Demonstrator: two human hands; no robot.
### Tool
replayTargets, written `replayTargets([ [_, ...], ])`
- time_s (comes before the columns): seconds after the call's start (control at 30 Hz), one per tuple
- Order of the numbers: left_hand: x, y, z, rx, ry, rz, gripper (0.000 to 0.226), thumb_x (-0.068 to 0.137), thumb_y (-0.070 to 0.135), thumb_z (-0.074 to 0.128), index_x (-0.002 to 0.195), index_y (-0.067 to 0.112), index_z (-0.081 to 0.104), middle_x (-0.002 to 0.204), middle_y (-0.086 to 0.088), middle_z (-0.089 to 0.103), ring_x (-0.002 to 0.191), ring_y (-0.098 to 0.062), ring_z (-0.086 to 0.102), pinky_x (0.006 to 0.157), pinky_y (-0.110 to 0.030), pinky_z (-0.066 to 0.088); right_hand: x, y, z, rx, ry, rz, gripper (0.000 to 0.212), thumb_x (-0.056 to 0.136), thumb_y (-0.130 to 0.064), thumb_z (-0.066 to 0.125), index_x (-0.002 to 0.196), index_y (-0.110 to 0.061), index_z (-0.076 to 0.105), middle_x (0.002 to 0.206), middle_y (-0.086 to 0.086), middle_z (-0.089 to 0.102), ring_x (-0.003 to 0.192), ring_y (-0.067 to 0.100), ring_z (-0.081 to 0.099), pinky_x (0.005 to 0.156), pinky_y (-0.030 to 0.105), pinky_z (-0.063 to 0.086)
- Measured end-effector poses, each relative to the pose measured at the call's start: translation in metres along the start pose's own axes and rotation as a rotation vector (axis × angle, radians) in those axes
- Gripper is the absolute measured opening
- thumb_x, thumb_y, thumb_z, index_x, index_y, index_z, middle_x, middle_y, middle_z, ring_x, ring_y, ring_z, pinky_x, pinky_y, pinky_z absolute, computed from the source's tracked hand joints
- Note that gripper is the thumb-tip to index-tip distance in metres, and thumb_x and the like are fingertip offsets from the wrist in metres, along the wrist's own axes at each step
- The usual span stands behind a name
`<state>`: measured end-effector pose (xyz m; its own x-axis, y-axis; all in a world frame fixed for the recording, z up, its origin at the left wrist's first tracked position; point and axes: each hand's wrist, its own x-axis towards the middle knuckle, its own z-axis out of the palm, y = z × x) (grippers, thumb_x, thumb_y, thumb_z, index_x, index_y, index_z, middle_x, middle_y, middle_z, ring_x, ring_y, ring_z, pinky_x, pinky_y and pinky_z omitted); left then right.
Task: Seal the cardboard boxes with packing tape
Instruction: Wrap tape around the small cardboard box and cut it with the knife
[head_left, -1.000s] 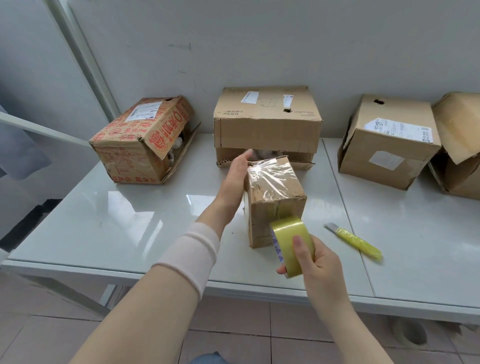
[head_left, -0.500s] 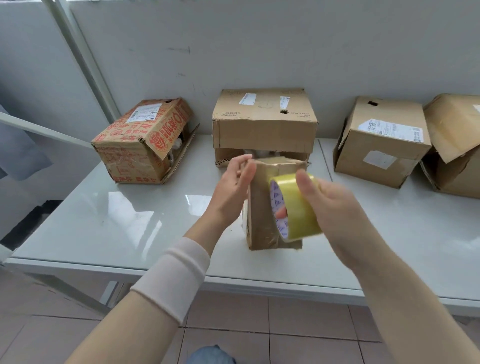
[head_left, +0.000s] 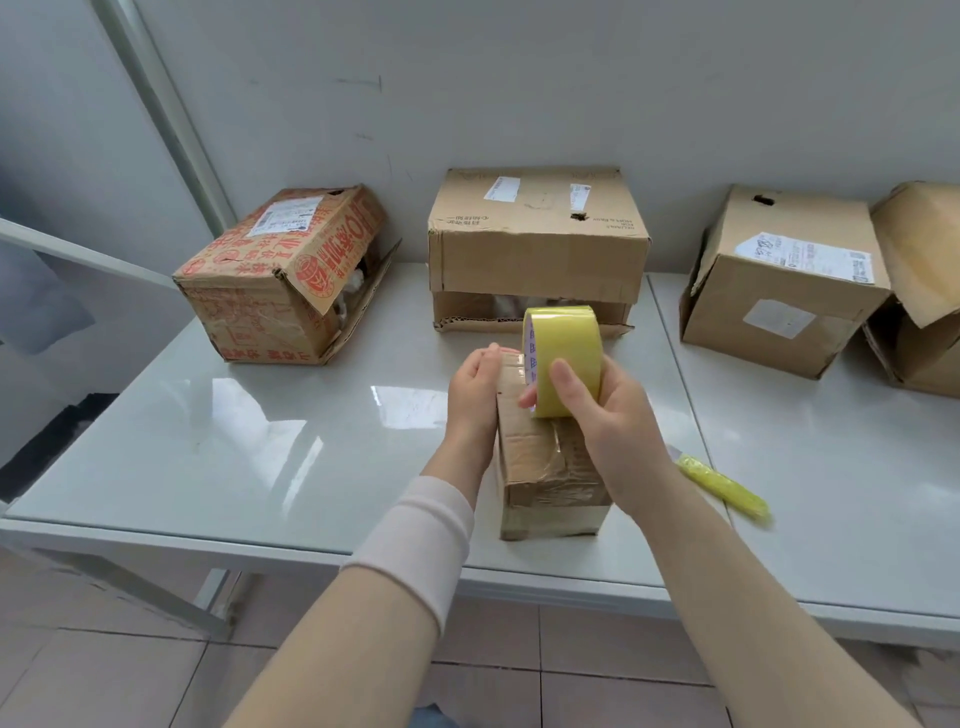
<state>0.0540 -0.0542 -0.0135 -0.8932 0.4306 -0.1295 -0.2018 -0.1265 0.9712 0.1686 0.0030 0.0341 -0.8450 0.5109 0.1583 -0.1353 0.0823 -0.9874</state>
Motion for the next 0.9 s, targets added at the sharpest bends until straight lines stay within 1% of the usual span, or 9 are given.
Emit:
replayTargets([
  [0.17,-0.001,-0.006,0.0,-0.039,-0.016,-0.017,0.015,0.096,0.018,0.048,0.088,0.015,0.059,0.086,-0.007,0.06,0.084,-0.023,0.056,0.081,-0.041,0.048,0.004,-0.003,0.006,-0.057,0.062,-0.022,0.02,0.084,-0.039,0.054,0.088,-0.02,0.058,0.067,-0.004,0.071,0.066,0.005,0.067,0.06,0.018,0.053],
  [0.27,-0.001,-0.001,0.0,0.004,0.02,0.022,0.019,0.097,0.013,0.045,0.083,0.015,0.058,0.082,-0.005,0.06,0.076,-0.019,0.056,0.074,-0.035,0.049,-0.003,-0.008,0.007,-0.019,0.112,-0.022,0.014,0.087,-0.035,0.055,0.085,-0.022,0.059,0.064,-0.004,0.069,0.061,0.005,0.067,0.056,0.018,0.054],
  [0.37,-0.003,0.001,0.0,0.03,0.03,0.033,0.023,0.097,0.013,0.044,0.079,0.017,0.058,0.076,-0.001,0.059,0.069,-0.015,0.054,0.069,-0.031,0.047,-0.031,-0.011,0.002,-0.041,0.165,-0.026,0.023,0.084,-0.045,0.052,0.084,-0.023,0.059,0.065,-0.003,0.07,0.06,0.002,0.066,0.051,0.011,0.048],
  [0.47,-0.003,0.0,0.0,0.035,0.023,0.034,0.023,0.097,0.012,0.044,0.08,0.017,0.058,0.075,0.0,0.06,0.068,-0.012,0.054,0.065,-0.028,0.046,-0.056,-0.004,-0.006,-0.043,0.086,-0.049,0.048,0.08,-0.065,0.049,0.098,-0.021,0.059,0.084,0.0,0.072,0.079,0.008,0.068,0.066,0.015,0.051],
  [0.57,-0.003,0.001,0.002,0.037,0.033,0.052,0.023,0.098,0.012,0.044,0.08,0.018,0.057,0.075,0.001,0.059,0.066,-0.011,0.053,0.065,-0.026,0.046,-0.056,0.002,-0.009,-0.175,0.023,-0.038,0.039,0.084,-0.048,0.053,0.098,-0.013,0.062,0.089,-0.002,0.071,0.087,0.008,0.066,0.074,0.015,0.049],
  [0.63,-0.003,0.001,0.002,0.056,0.045,0.064,0.023,0.097,0.012,0.044,0.079,0.018,0.057,0.075,0.002,0.059,0.066,-0.011,0.052,0.065,-0.025,0.045,-0.055,-0.001,-0.007,-0.143,0.065,-0.032,0.033,0.088,-0.046,0.055,0.093,-0.014,0.063,0.078,-0.004,0.073,0.079,0.008,0.067,0.071,0.017,0.051],
  [0.7,-0.003,0.0,0.003,0.059,0.059,0.062,0.023,0.097,0.011,0.045,0.079,0.018,0.058,0.076,0.001,0.059,0.068,-0.012,0.053,0.067,-0.027,0.046,-0.065,-0.012,-0.004,-0.027,0.14,-0.011,0.028,0.08,-0.042,0.053,0.089,-0.016,0.06,0.064,-0.006,0.071,0.061,0.004,0.066,0.06,0.014,0.05],
  [0.77,-0.001,-0.001,0.002,0.047,0.07,0.053,0.023,0.096,0.011,0.046,0.078,0.018,0.058,0.076,0.0,0.06,0.071,-0.015,0.054,0.071,-0.029,0.046,-0.085,-0.02,-0.003,0.037,0.181,0.04,0.033,0.074,-0.039,0.048,0.084,-0.01,0.06,0.055,-0.006,0.067,0.05,0.0,0.061,0.052,0.008,0.045],
  [0.9,0.0,-0.003,0.002,0.055,0.065,0.051,0.022,0.096,0.013,0.046,0.079,0.019,0.058,0.078,0.001,0.06,0.072,-0.014,0.054,0.073,-0.031,0.046,-0.126,0.0,-0.009,-0.068,0.183,0.256,0.039,0.071,-0.046,0.044,0.084,-0.013,0.06,0.054,-0.003,0.067,0.048,0.002,0.061,0.044,0.008,0.042],
])
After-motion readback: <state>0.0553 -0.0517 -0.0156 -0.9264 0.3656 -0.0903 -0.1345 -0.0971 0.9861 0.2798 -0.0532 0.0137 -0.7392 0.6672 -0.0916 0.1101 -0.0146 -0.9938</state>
